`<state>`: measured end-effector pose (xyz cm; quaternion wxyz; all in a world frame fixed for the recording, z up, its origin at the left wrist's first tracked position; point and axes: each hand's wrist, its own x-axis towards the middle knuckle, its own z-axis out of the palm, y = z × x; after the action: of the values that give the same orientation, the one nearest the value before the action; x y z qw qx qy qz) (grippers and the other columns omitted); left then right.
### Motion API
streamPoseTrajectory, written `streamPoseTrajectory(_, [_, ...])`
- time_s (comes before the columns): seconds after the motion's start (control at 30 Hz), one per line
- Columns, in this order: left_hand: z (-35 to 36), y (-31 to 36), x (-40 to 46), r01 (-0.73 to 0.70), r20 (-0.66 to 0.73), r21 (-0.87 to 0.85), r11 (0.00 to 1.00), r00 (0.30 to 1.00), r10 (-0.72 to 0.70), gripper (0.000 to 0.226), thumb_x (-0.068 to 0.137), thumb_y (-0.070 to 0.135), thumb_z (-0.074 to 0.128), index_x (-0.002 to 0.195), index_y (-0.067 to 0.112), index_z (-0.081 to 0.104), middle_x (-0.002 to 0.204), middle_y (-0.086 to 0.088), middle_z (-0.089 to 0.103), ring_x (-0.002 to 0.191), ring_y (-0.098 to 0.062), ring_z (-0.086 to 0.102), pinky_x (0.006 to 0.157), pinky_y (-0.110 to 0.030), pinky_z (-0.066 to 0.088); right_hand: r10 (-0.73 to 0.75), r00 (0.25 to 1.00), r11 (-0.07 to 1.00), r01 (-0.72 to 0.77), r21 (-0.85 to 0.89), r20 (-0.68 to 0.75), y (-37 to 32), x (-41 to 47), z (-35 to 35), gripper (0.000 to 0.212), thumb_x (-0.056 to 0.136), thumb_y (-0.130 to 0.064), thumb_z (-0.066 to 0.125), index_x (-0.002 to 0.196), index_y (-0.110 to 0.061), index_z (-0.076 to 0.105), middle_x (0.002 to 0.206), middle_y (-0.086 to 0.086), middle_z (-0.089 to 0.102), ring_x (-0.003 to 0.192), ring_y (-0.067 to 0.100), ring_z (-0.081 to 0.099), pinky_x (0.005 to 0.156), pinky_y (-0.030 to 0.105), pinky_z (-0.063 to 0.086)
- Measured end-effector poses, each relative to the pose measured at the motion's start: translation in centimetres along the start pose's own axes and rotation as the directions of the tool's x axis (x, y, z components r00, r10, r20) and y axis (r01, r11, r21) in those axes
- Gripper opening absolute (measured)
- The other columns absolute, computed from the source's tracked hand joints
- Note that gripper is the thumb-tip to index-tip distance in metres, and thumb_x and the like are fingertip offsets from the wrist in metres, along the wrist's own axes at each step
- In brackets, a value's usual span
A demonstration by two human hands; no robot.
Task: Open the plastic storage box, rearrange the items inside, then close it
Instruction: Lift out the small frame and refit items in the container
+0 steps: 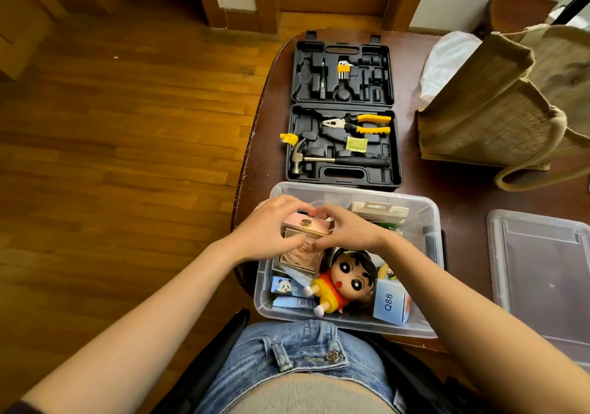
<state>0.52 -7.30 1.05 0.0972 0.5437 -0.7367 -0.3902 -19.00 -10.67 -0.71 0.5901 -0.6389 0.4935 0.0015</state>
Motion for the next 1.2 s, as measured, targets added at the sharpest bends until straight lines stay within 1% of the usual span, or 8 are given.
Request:
streamPoseTrajectory(0.13, [-0.9,-0.3,0.8,-0.049,0.130,0.037,0.998,0.991,0.044,0.062,0.080,0.048,0.068,0.136,0.041,0.041,0.139,0.011,0.043,0.128,-0.005,0.034,0.106,-0.028,0.026,-0.035,0.999,0.971,0.043,0.235,-0.040,0.6,-0.9,-0.5,0.063,0.072,-0.018,0.080,0.126,-0.024,0.050,0.123,0.002,0.053,0.107,0.012,0.055,0.085,0.018,0.046])
streamPoseTrajectory(0.23, [-1.3,0.3,1.5,-0.002,0.077,-0.197,0.980,0.997,0.018,0.070,0.077,0.050,0.071,0.138,0.041,0.036,0.143,0.012,0.040,0.130,-0.005,0.036,0.109,-0.033,0.032,-0.046,0.997,0.860,0.075,0.505,-0.069,0.7,-1.3,-1.3,0.056,0.067,-0.020,0.075,0.119,-0.026,0.055,0.120,0.005,0.059,0.106,0.015,0.058,0.091,0.027,0.047])
streamPoseTrajectory(0.47, [-1.3,0.5,1.6,0.122,-0.006,-0.814,0.567,0.976,-0.218,0.050,0.077,0.038,0.072,0.122,0.030,0.052,0.118,0.000,0.064,0.108,-0.014,0.062,0.085,-0.024,0.052,0.019,0.995,0.565,0.066,0.823,-0.093,1.4,-0.4,-2.0,0.051,0.086,-0.052,0.052,0.121,-0.015,0.055,0.103,0.002,0.066,0.095,0.015,0.064,0.080,0.027,0.054])
streamPoseTrajectory(0.53, [-1.1,-0.2,1.1,0.078,-0.060,-0.908,0.412,0.948,-0.312,0.051,0.080,0.039,0.066,0.125,0.020,0.053,0.116,-0.005,0.066,0.106,-0.020,0.064,0.082,-0.029,0.053,0.104,0.977,0.706,0.059,0.706,-0.186,1.4,0.0,-1.8,0.029,0.093,-0.038,0.051,0.108,-0.016,0.061,0.098,0.005,0.064,0.090,0.016,0.063,0.078,0.028,0.055])
streamPoseTrajectory(0.63, [-0.9,-0.9,0.5,0.030,-0.072,-0.967,0.252,0.920,-0.385,0.062,0.082,0.042,0.058,0.134,0.009,0.048,0.123,-0.012,0.063,0.112,-0.025,0.061,0.087,-0.032,0.053,0.081,0.941,0.996,-0.068,0.051,-0.327,1.5,1.0,-1.0,0.017,0.092,-0.020,0.057,0.085,-0.008,0.067,0.084,0.008,0.066,0.078,0.019,0.061,0.073,0.033,0.051])
streamPoseTrajectory(0.77, [-0.4,-0.9,0.0,-0.009,-0.099,-0.975,0.221,0.913,-0.397,0.060,0.083,0.043,0.052,0.132,0.009,0.051,0.122,-0.011,0.064,0.113,-0.024,0.062,0.084,-0.029,0.054,0.113,0.959,0.848,-0.229,-0.478,-0.259,1.2,2.3,0.4,0.018,0.085,-0.015,0.059,0.079,-0.004,0.072,0.084,0.012,0.071,0.072,0.023,0.061,0.062,0.026,0.046])
streamPoseTrajectory(1.07, [0.1,-0.7,-0.1,-0.030,-0.146,-0.959,0.283,0.905,-0.399,0.060,0.086,0.045,0.048,0.133,0.008,0.049,0.123,-0.011,0.064,0.113,-0.022,0.062,0.084,-0.028,0.053,0.210,0.946,0.861,-0.299,-0.411,-0.247,0.8,5.3,2.0,0.021,0.085,-0.007,0.054,0.101,-0.004,0.068,0.100,0.014,0.069,0.093,0.030,0.064,0.073,0.032,0.050])
streamPoseTrajectory(1.2, [0.5,-0.7,-0.2,-0.046,-0.168,-0.955,0.293,0.899,-0.404,0.062,0.086,0.045,0.047,0.135,0.007,0.047,0.128,-0.014,0.060,0.119,-0.027,0.057,0.100,-0.040,0.046,0.298,0.933,0.894,-0.346,-0.285,-0.201,1.5,5.3,2.3,0.008,0.086,-0.011,0.059,0.083,-0.008,0.065,0.092,0.014,0.068,0.085,0.025,0.062,0.072,0.033,0.050])
